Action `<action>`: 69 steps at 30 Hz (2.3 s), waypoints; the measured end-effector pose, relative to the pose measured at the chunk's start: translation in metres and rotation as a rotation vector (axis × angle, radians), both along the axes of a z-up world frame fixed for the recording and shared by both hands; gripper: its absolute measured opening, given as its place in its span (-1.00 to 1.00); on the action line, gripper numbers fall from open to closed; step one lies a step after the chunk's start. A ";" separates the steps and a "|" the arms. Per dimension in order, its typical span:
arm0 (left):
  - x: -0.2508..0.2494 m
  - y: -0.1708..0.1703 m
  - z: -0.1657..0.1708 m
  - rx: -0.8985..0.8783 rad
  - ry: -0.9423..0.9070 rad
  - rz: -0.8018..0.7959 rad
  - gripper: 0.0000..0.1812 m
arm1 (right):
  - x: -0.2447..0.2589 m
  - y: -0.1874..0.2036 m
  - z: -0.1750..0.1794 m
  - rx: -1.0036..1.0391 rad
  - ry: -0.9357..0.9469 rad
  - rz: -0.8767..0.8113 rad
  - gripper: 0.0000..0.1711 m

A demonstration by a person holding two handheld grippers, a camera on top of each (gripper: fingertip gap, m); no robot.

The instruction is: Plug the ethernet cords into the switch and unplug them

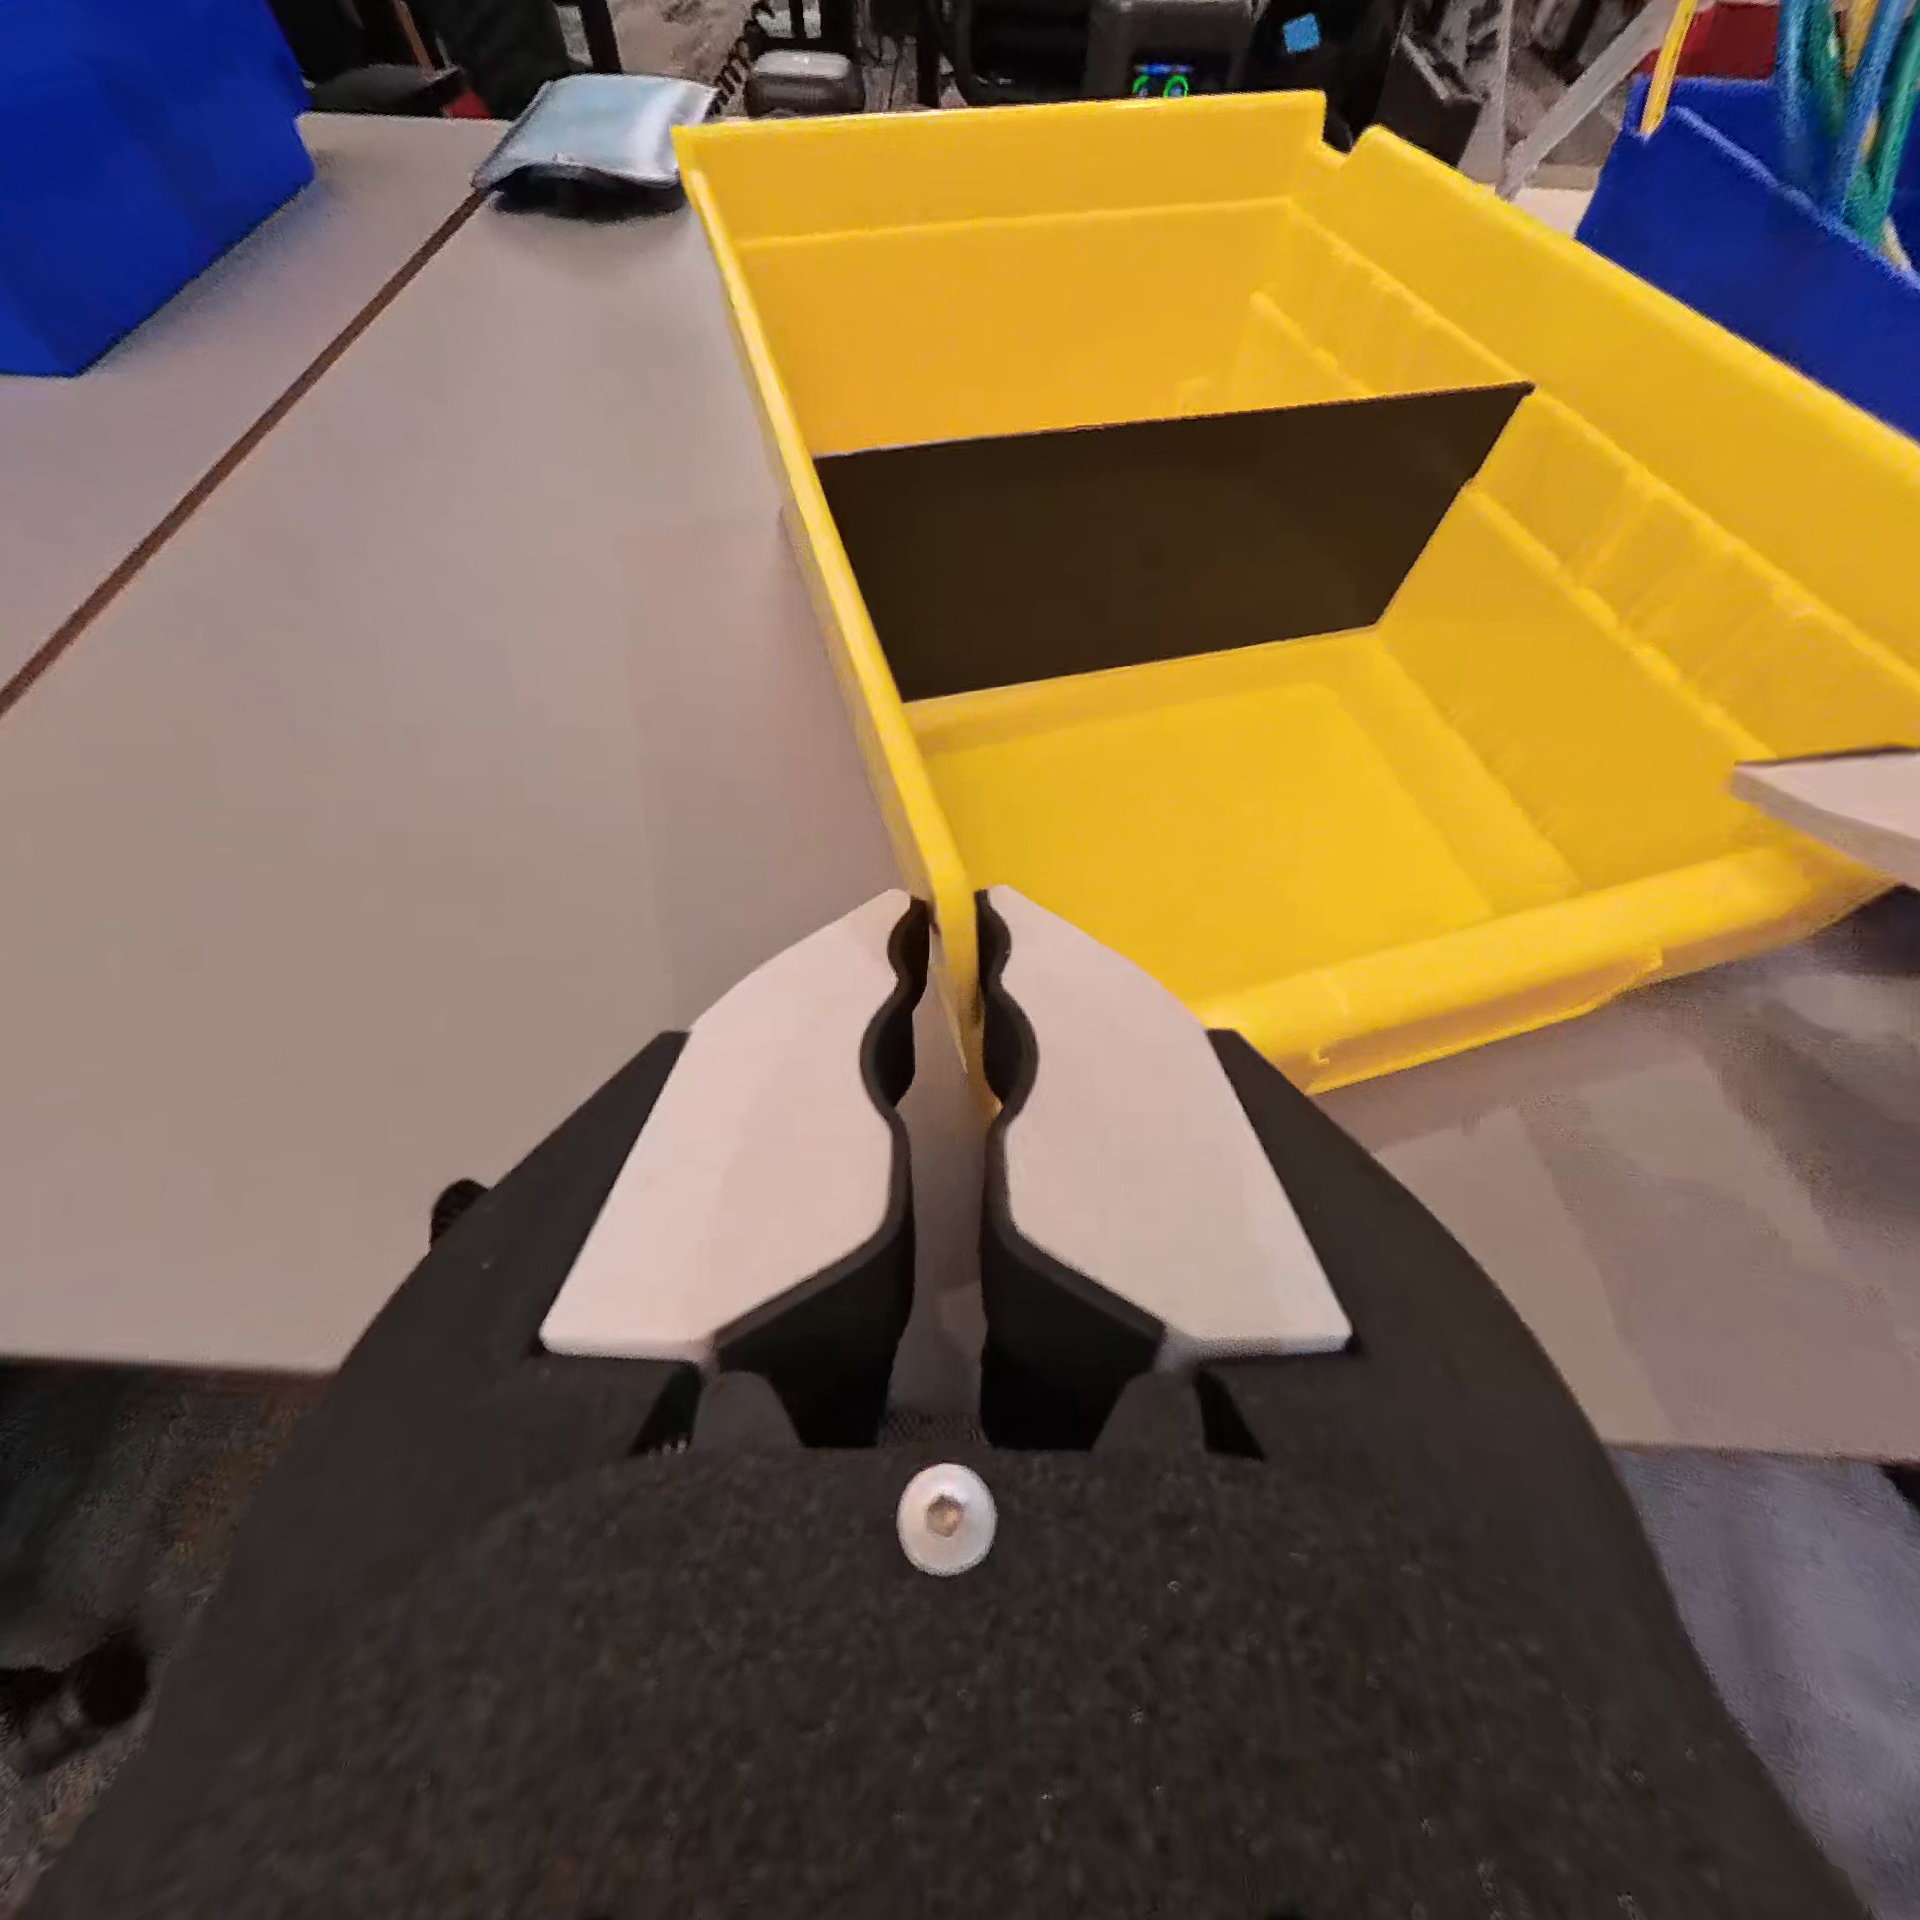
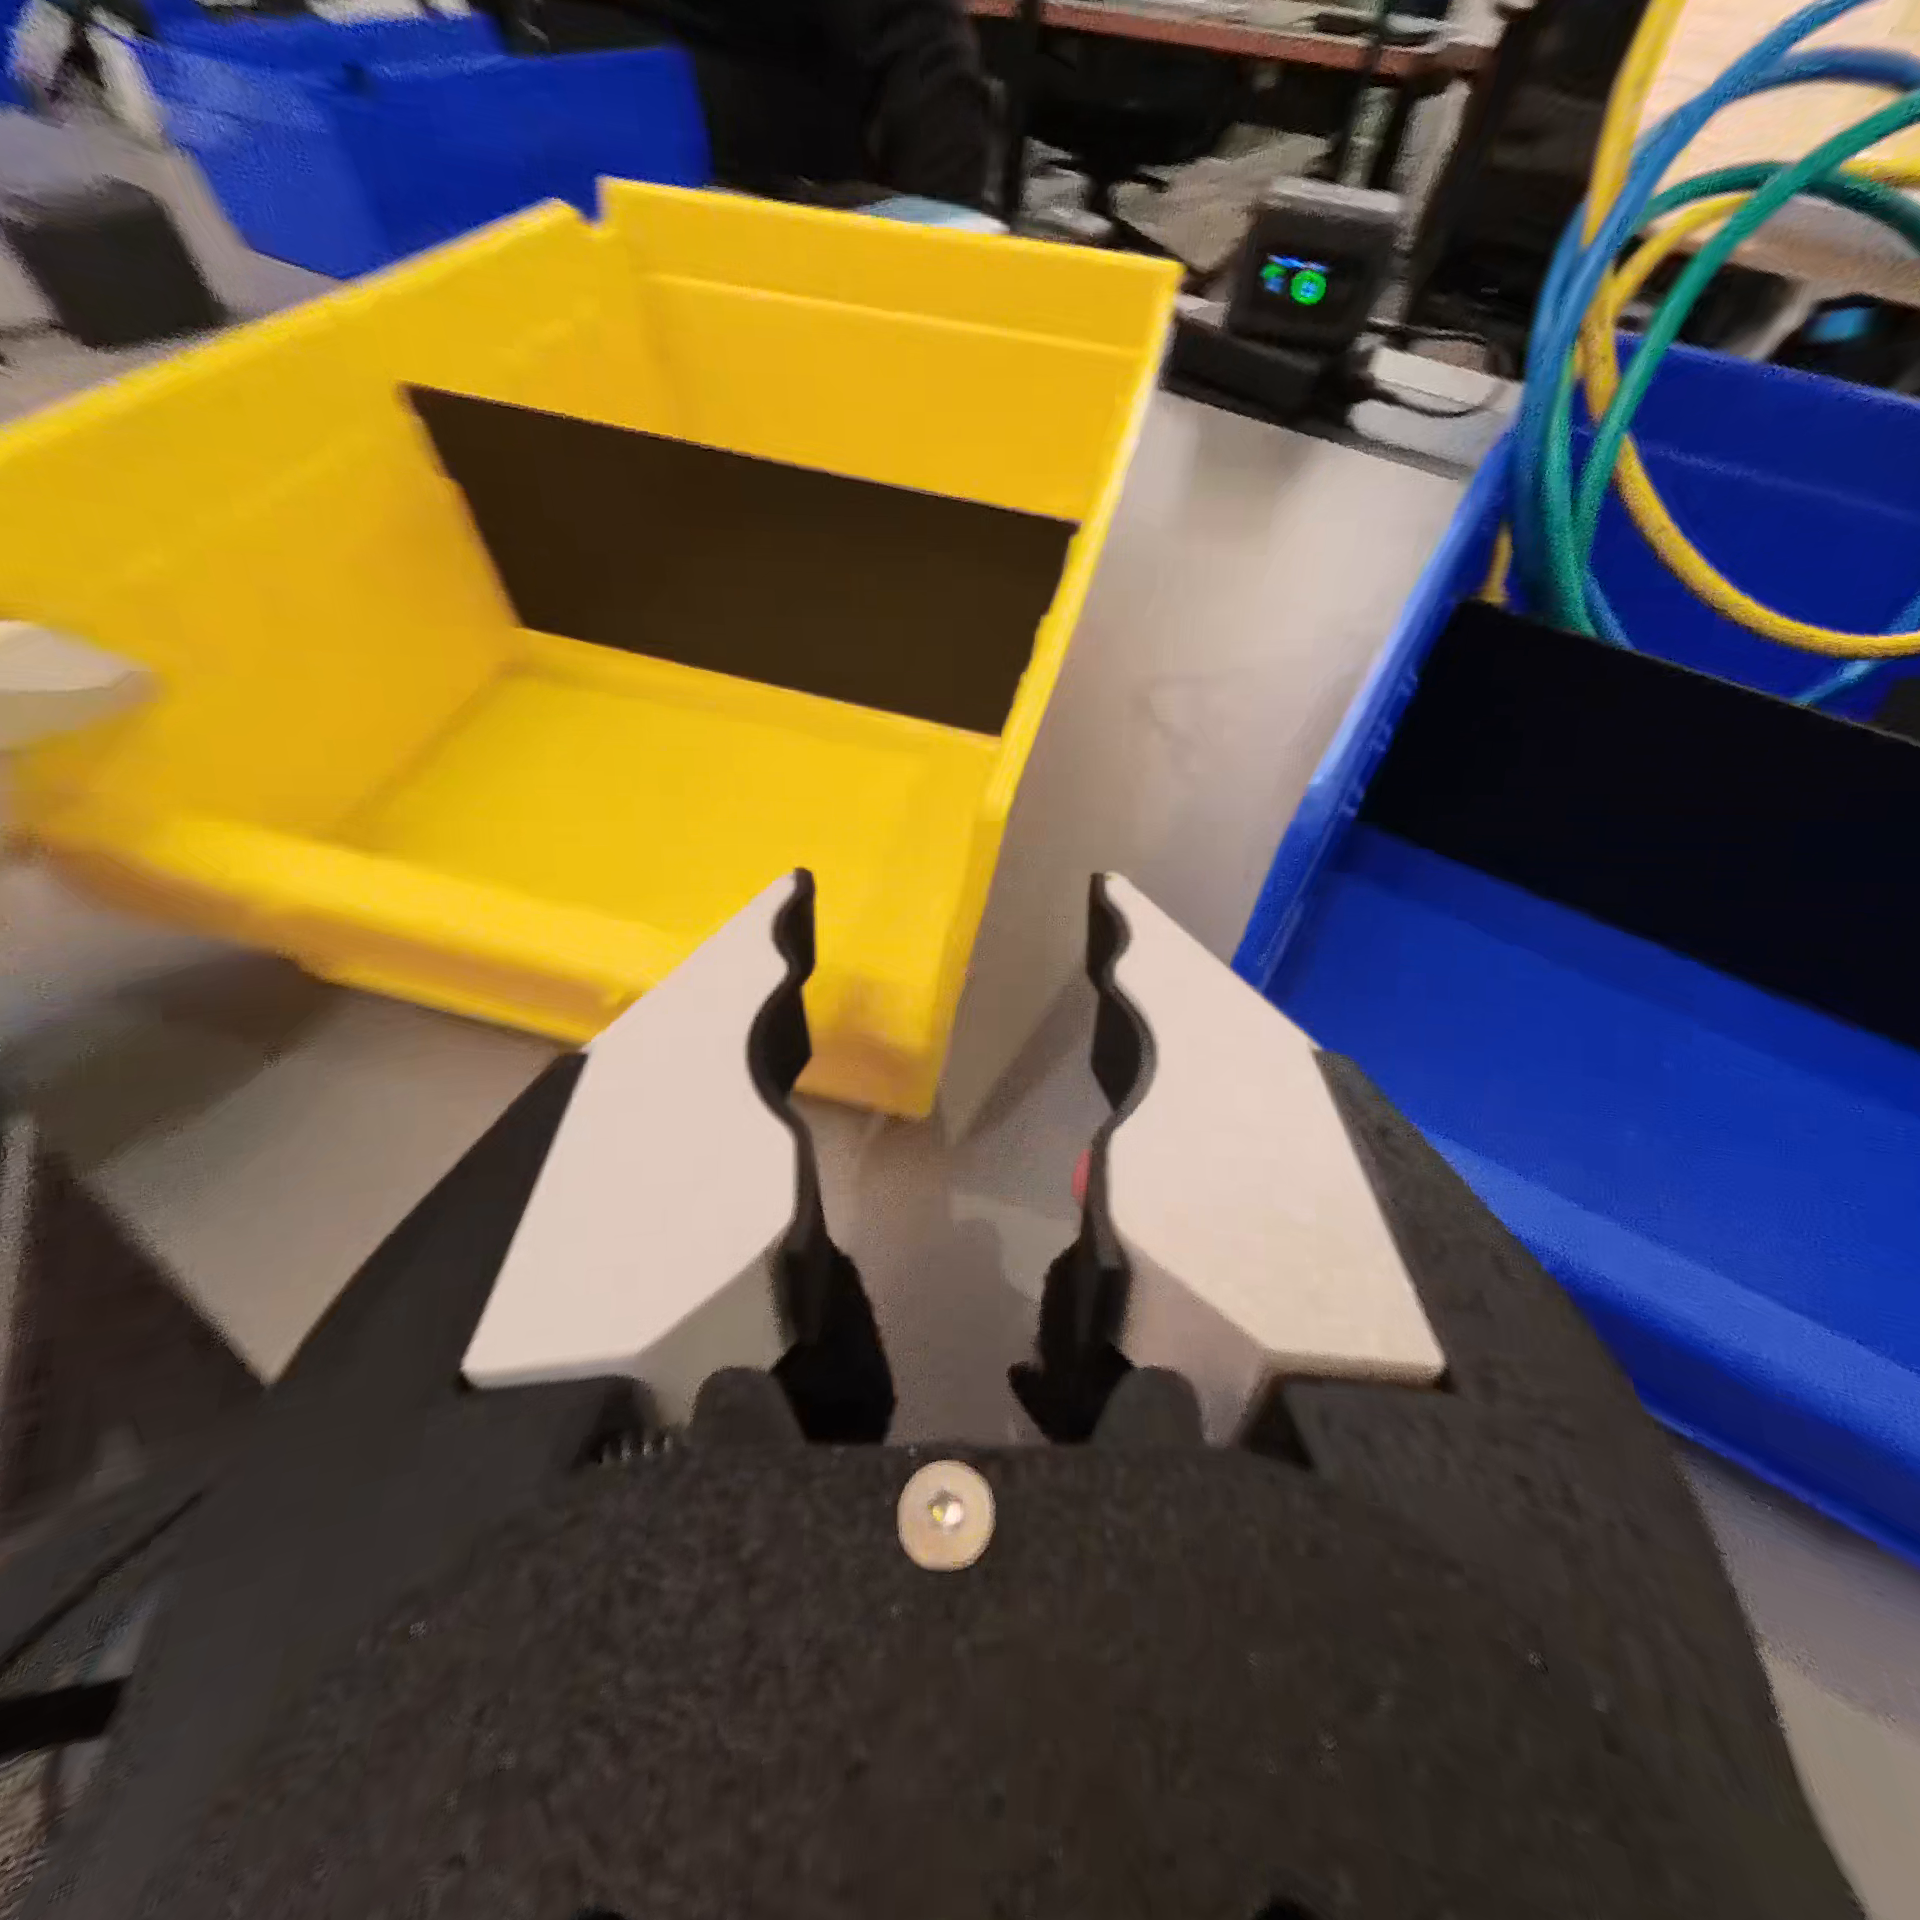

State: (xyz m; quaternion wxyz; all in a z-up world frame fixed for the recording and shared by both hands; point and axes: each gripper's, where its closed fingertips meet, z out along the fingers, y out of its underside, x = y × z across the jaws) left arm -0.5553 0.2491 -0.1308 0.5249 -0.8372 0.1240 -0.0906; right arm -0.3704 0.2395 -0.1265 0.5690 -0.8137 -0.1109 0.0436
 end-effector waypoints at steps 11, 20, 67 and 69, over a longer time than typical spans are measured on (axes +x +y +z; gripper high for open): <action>-0.007 -0.047 0.028 0.162 0.129 0.085 -0.93 | -0.004 -0.012 0.022 0.035 0.052 -0.052 -0.98; 0.069 -0.048 0.161 0.479 0.131 -0.008 -0.93 | 0.073 -0.028 0.155 0.347 0.046 -0.141 -0.98; 0.320 -0.048 0.094 0.294 0.097 -0.357 -0.75 | 0.571 -0.128 0.086 0.179 0.051 -0.677 -0.61; 0.268 -0.024 0.074 0.257 0.118 -0.209 -0.57 | 0.502 -0.104 0.118 0.248 0.010 -0.478 -0.62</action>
